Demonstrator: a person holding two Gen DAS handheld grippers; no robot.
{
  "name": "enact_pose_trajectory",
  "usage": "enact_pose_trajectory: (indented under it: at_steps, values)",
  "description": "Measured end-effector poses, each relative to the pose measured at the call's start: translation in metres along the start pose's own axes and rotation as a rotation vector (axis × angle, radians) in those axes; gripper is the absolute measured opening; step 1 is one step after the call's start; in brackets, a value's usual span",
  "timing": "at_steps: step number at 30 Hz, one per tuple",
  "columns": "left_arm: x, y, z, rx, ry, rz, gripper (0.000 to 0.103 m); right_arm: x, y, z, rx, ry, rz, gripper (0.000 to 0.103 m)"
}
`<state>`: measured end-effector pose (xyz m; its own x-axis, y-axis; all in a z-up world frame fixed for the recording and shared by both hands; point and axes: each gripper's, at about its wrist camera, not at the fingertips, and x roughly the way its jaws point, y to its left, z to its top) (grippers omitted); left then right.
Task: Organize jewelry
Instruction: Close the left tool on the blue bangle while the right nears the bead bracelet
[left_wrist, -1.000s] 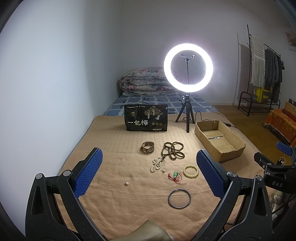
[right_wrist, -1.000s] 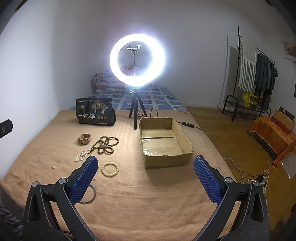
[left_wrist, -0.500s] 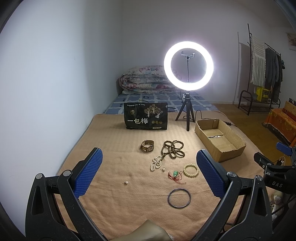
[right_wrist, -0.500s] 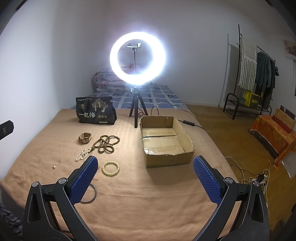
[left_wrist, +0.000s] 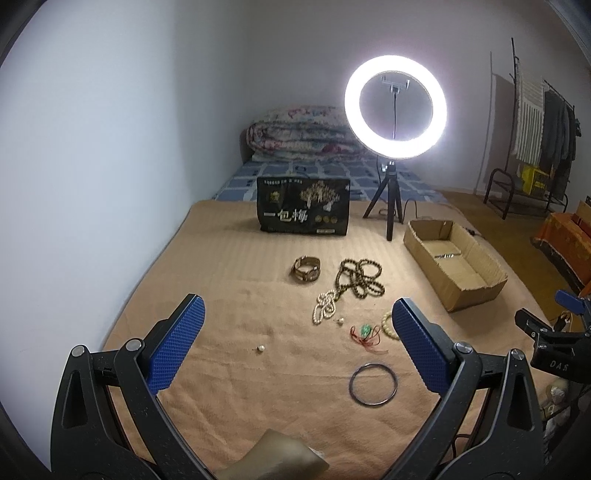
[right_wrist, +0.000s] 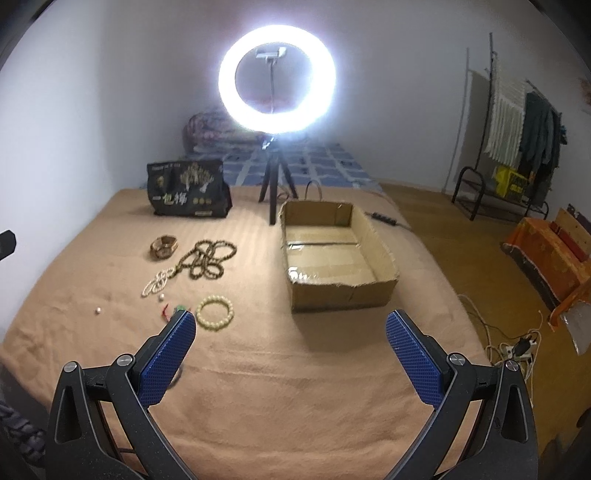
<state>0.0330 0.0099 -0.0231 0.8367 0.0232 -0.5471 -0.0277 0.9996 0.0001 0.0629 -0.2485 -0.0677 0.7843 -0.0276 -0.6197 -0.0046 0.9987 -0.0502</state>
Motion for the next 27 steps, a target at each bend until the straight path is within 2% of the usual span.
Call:
enact_pose_trajectory:
  at_steps: [3,11,17,21,27]
  values:
    - [0.010,0.001,-0.005,0.002,0.033,0.004,0.103,0.013,0.005,0.000,-0.037,0.041,0.018,0.102]
    - [0.038,-0.001,-0.018,0.025,0.134,-0.046,0.100,0.053,0.014,0.006,-0.110,0.125,0.091,0.102]
    - [0.072,-0.007,-0.042,-0.001,0.306,-0.118,0.084,0.090,0.024,0.008,-0.129,0.208,0.152,0.102]
    - [0.087,-0.013,-0.060,-0.015,0.378,-0.168,0.083,0.109,0.036,0.008,-0.145,0.246,0.209,0.100]
    - [0.105,-0.036,-0.089,0.029,0.471,-0.229,0.083,0.135,0.052,0.004,-0.213,0.294,0.249,0.099]
